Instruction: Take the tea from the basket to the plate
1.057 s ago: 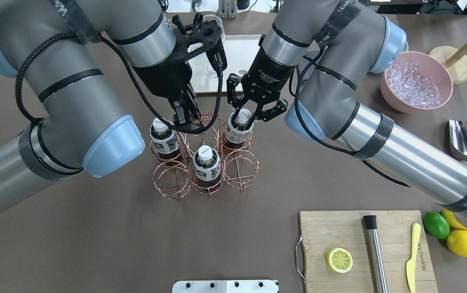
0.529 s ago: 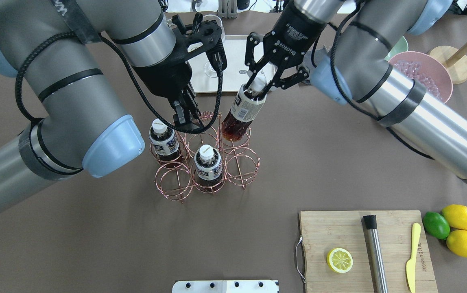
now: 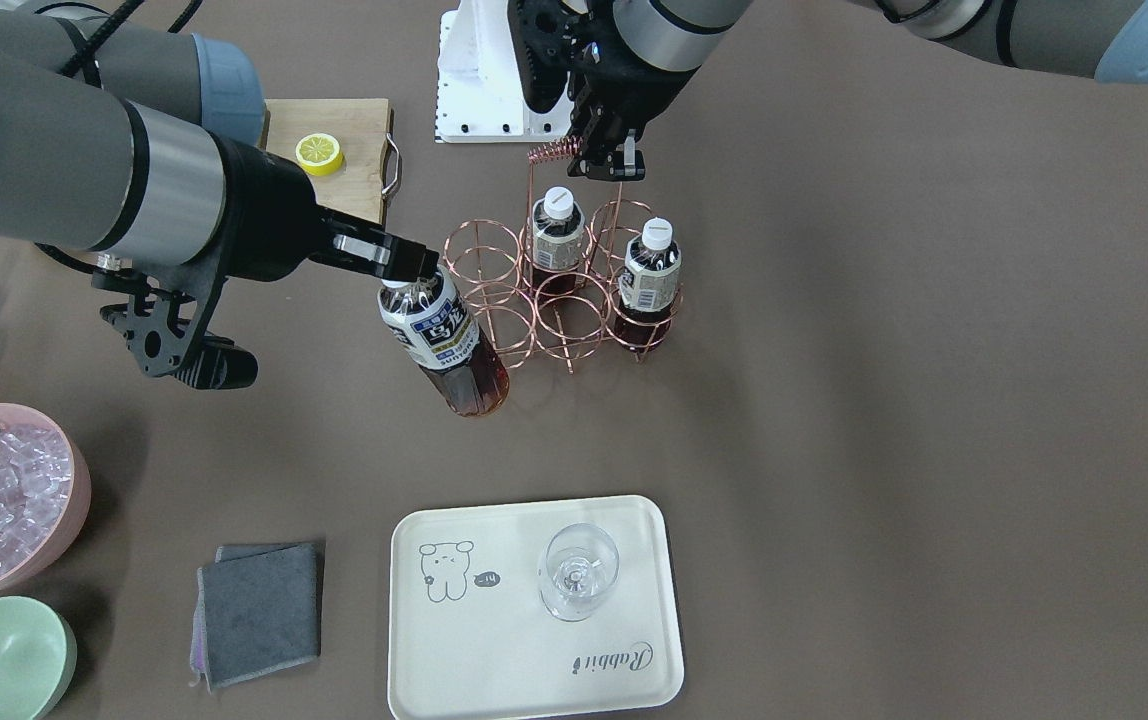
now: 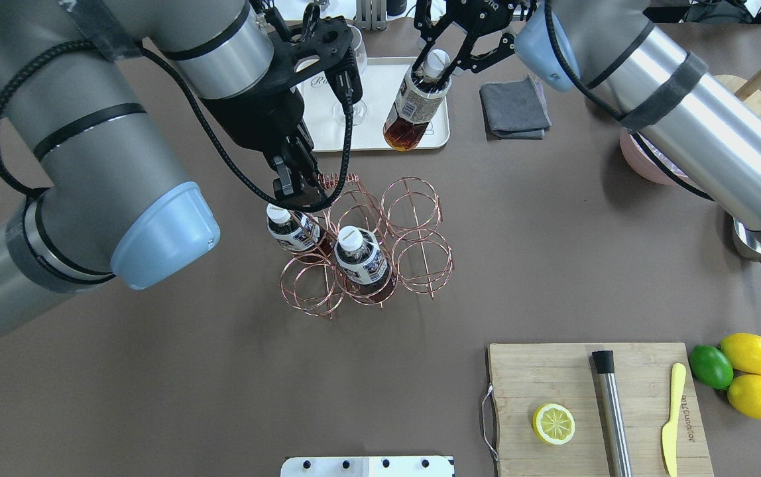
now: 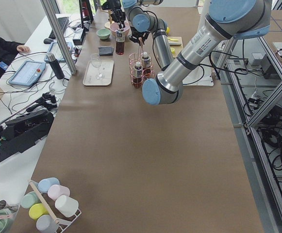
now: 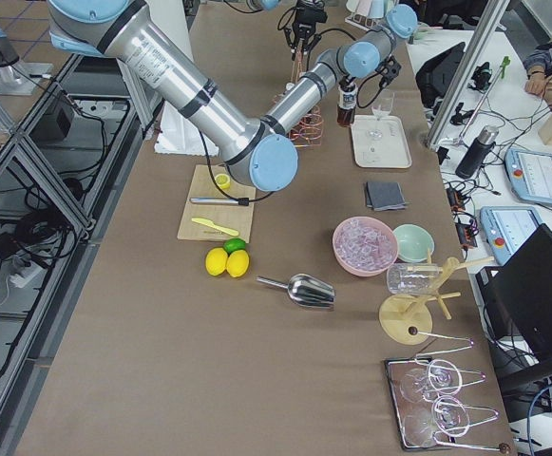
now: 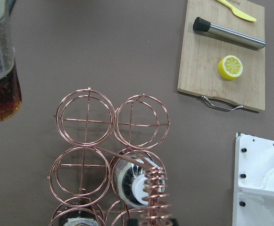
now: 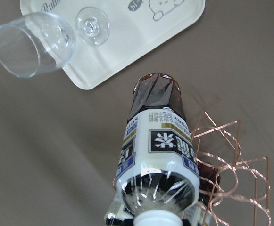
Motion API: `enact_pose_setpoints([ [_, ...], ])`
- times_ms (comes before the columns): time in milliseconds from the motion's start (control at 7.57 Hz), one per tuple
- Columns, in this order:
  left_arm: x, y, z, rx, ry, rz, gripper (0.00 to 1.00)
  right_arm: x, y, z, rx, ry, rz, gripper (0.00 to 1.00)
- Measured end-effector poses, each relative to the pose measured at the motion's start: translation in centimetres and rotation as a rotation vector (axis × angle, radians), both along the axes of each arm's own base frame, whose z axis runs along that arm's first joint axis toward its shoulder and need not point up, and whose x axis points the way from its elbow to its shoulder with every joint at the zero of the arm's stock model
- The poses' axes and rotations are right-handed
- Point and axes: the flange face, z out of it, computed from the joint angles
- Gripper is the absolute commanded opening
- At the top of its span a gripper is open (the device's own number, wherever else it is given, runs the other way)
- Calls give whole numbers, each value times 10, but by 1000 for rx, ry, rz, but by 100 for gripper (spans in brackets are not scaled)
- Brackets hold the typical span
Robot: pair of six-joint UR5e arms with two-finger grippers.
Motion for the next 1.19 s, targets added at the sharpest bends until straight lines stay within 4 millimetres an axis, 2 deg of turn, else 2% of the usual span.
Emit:
enact_pose_setpoints([
  [396,-38,-11,-3,11,15,-60,0,-36,-49,23,112,68,-21,0],
  [529,-56,-9,10,8,18,-75,0,-43,-67,23,161,84,-33,0],
  [661,-77,2,31,3,22,-84,0,-49,-87,24,220,102,-48,0],
  [793,-98,9,46,-9,34,-87,0,-47,-103,32,274,113,-66,0],
  [1189,-150,3,82,-23,45,-105,0,-49,-133,48,408,154,-120,0],
])
